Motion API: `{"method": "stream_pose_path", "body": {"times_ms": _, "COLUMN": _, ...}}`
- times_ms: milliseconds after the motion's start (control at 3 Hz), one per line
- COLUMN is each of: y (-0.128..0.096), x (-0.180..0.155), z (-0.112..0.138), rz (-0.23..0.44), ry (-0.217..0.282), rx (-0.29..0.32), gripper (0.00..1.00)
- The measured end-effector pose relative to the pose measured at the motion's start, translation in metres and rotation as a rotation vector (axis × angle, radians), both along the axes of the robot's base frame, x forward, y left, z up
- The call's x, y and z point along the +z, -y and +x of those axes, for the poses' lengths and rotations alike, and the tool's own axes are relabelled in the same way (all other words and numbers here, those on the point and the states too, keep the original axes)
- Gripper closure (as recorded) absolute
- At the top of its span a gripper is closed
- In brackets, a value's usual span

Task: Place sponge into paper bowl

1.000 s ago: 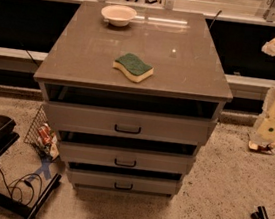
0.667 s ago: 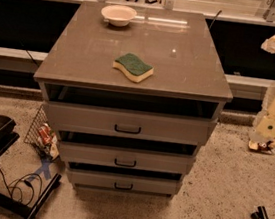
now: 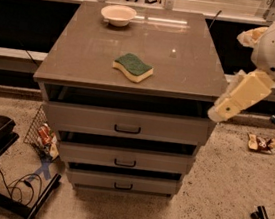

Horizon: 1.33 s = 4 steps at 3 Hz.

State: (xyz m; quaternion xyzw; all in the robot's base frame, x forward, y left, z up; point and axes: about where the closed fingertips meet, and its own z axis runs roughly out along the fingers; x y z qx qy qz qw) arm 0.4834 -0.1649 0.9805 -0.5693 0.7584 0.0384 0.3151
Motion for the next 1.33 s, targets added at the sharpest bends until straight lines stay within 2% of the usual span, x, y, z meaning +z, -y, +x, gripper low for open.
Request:
{"method": "stream_pose_path", "body": {"times_ms": 333, "y": -0.034, "x": -0.014, "z": 0.027, "rz": 0.226, "ry": 0.055, "rx": 0.017, "gripper": 0.0}}
{"method": "stream_pose_path", "body": {"times_ms": 667, "y": -0.072, "x": -0.022, "z": 0.055, "rz": 0.403, "ry": 0.109, "rx": 0.008, "gripper": 0.0}}
{"method": "stream_pose_path", "body": {"times_ms": 1000, "y": -0.08, "x": -0.008, "z": 0.076, "rz": 0.457, "ry": 0.184, "rx": -0.032, "gripper": 0.0}}
{"method": "stream_pose_path", "body": {"times_ms": 1333, "y": -0.079, "x": -0.007, "z": 0.076, "rz": 0.456, "ry": 0.187, "rx": -0.034, "gripper": 0.0}}
